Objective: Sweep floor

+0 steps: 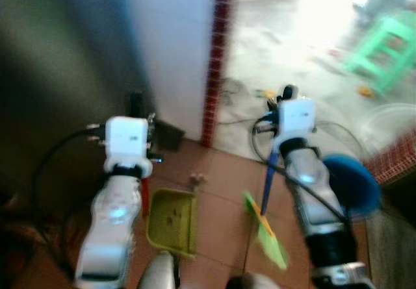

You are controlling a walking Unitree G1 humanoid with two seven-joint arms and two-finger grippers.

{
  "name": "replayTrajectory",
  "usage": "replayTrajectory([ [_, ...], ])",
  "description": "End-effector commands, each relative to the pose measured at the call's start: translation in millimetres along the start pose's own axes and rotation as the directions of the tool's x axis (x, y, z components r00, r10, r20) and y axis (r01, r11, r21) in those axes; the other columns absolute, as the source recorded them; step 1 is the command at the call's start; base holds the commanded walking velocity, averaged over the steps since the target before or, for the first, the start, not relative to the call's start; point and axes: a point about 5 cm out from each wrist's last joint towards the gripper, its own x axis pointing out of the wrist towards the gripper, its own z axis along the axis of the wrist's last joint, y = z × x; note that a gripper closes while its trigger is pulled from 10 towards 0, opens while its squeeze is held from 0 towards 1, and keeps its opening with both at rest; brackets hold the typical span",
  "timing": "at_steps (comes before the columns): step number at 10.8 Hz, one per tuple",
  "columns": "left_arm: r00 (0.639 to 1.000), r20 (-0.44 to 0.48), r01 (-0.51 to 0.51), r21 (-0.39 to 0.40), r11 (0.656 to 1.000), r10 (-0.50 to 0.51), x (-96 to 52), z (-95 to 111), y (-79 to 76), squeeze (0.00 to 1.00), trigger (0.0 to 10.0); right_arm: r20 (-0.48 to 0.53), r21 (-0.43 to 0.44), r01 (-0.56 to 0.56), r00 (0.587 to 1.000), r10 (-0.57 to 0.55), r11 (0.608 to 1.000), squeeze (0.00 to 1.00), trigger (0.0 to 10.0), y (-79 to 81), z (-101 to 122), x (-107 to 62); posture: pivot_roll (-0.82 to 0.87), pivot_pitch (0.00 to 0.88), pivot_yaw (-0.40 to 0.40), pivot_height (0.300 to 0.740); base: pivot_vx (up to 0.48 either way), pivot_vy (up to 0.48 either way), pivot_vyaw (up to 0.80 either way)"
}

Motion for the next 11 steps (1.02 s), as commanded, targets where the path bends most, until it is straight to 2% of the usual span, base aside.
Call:
replayTrajectory([
  [1, 0.999, 0.047, 0.029, -0.043, 0.999, -0.027, -1.6, 11, -3.4, 0.00, 10.0, 0.048, -0.003, 0.013, 0.999, -0.013, 1.000, 0.00, 10.0, -3.5, 10, 3.2, 0.03, 0.102, -0.038, 0.740, 0.000, 0.000, 0.80],
  [3, 0.984, 0.102, 0.157, -0.147, 0.977, -0.143, -5.0, 17, -14.8, 0.00, 10.0, 0.053, -0.036, 0.038, 0.998, -0.036, 0.999, 0.00, 10.0, -6.3, 11, 4.2, 0.03, 0.106, -0.044, 0.740, 0.000, 0.000, 0.00],
  [4, 0.965, 0.110, 0.251, -0.152, 0.956, -0.236, -7.3, 18, -23.8, 0.00, 10.0, 0.057, -0.094, 0.066, 0.997, -0.061, 0.993, 0.00, 10.0, -11.2, 11, 4.4, 0.03, 0.107, -0.044, 0.740, 0.000, 0.000, 0.00],
  [5, 0.930, 0.122, 0.360, -0.114, 0.926, -0.346, -11.1, 18, -33.0, 0.00, 10.0, 0.056, -0.142, 0.087, 0.995, -0.080, 0.986, 0.00, 10.0, -15.3, 9, 4.6, 0.03, 0.108, -0.042, 0.740, 0.000, 0.000, 0.00],
  [7, 0.890, 0.141, 0.444, -0.058, 0.894, -0.433, -16.0, 18, -38.0, 0.00, 10.0, 0.078, -0.194, 0.104, 0.993, -0.090, 0.975, 0.00, 10.0, -17.9, 11, 3.7, 0.03, 0.106, -0.037, 0.740, 0.000, 0.000, 0.00],
  [8, 0.849, 0.136, 0.519, -0.029, 0.854, -0.511, -18.5, 17, -42.1, 0.00, 10.0, 0.079, -0.228, 0.124, 0.991, -0.108, 0.966, 0.00, 10.0, -18.4, 11, 3.6, 0.03, 0.104, -0.036, 0.740, 0.000, 0.000, 0.00],
  [10, 0.805, 0.126, 0.584, 0.003, 0.811, -0.580, -19.1, 13, -42.6, 0.00, 10.0, 0.088, -0.277, 0.140, 0.989, -0.120, 0.951, 0.00, 10.0, -19.5, 10, 4.8, 0.03, 0.098, -0.030, 0.740, 0.000, 0.000, 0.00],
  [11, 0.814, 0.118, 0.569, 0.033, 0.822, -0.568, -17.0, 12, -40.1, 0.00, 10.0, 0.086, -0.278, 0.142, 0.989, -0.122, 0.950, 0.00, 10.0, -19.9, 10, 5.2, 0.03, 0.096, -0.028, 0.740, 0.000, 0.000, 0.00],
])
